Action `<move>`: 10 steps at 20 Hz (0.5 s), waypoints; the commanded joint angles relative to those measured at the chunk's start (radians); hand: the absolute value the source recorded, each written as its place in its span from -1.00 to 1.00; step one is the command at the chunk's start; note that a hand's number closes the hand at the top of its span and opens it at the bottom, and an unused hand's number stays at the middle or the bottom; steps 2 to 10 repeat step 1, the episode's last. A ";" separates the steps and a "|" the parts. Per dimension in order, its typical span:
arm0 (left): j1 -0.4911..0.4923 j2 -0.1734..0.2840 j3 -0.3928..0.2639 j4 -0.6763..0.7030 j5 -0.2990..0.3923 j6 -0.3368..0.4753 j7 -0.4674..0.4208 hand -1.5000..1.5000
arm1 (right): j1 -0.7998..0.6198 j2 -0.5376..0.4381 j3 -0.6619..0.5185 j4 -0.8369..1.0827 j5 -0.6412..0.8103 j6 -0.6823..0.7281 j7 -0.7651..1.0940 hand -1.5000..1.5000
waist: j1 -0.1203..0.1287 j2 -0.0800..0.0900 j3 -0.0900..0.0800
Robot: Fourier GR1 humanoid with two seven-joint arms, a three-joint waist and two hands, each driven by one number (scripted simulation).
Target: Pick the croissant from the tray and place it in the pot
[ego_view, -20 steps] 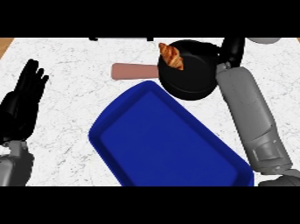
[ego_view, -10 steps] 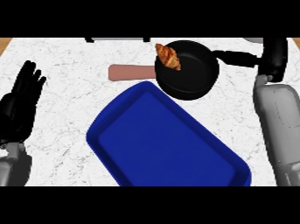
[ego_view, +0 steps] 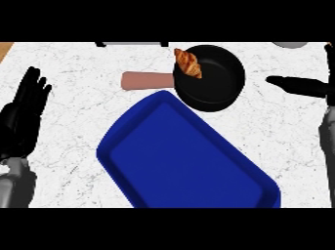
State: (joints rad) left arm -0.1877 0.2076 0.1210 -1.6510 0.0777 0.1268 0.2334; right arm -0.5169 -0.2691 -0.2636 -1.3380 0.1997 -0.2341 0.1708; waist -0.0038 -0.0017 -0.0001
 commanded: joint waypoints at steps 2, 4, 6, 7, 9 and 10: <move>0.023 0.010 0.028 0.024 0.015 -0.044 -0.043 0.00 | 0.058 -0.021 -0.013 -0.027 -0.035 0.026 -0.015 -1.00 | 0.004 0.001 0.000; 0.023 0.010 0.028 0.024 0.015 -0.044 -0.043 0.00 | 0.058 -0.021 -0.013 -0.027 -0.035 0.026 -0.015 -1.00 | 0.004 0.001 0.000; 0.023 0.010 0.028 0.024 0.015 -0.044 -0.043 0.00 | 0.058 -0.021 -0.013 -0.027 -0.035 0.026 -0.015 -1.00 | 0.004 0.001 0.000; 0.023 0.010 0.028 0.024 0.015 -0.044 -0.043 0.00 | 0.058 -0.021 -0.013 -0.027 -0.035 0.026 -0.015 -1.00 | 0.004 0.001 0.000; 0.023 0.010 0.028 0.024 0.015 -0.044 -0.043 0.00 | 0.058 -0.021 -0.013 -0.027 -0.035 0.026 -0.015 -1.00 | 0.004 0.001 0.000; 0.023 0.010 0.028 0.024 0.015 -0.044 -0.043 0.00 | 0.058 -0.021 -0.013 -0.027 -0.035 0.026 -0.015 -1.00 | 0.004 0.001 0.000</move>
